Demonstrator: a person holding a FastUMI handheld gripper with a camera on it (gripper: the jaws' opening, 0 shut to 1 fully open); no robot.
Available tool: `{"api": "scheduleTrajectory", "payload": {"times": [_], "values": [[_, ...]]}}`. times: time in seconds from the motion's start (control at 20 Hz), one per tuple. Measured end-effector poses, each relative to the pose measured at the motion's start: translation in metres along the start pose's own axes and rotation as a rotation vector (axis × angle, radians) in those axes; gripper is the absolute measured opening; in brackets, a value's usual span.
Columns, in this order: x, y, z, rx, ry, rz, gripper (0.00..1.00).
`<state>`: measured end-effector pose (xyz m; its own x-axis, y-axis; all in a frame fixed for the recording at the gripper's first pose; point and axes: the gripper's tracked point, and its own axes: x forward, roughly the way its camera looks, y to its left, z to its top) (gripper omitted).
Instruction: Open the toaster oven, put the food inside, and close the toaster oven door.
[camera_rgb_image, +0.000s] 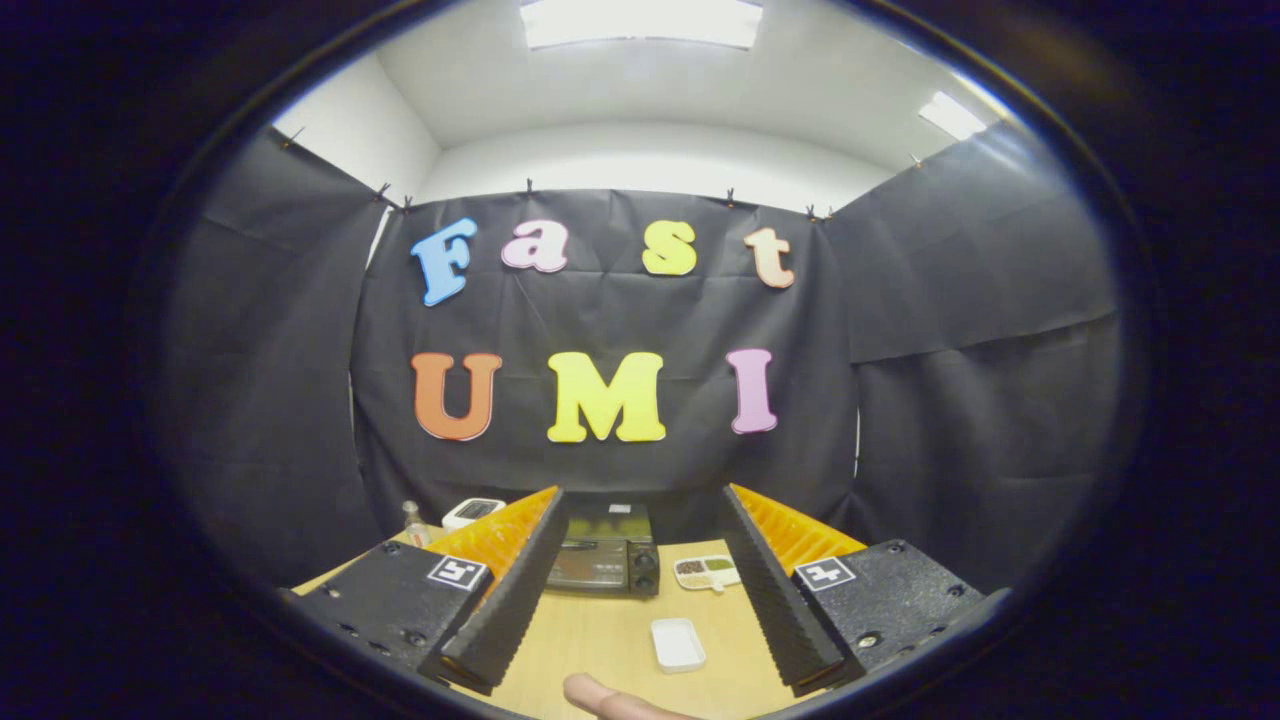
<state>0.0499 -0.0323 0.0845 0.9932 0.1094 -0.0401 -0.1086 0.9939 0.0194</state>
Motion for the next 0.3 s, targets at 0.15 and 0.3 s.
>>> {"api": "scheduleTrajectory", "payload": {"times": [0.15,0.3], "values": [[-0.0098,0.0001,0.0008,0.011,-0.013,0.009,0.97],[-0.0131,-0.0002,0.0046,0.008,-0.026,0.012,0.97]]}}
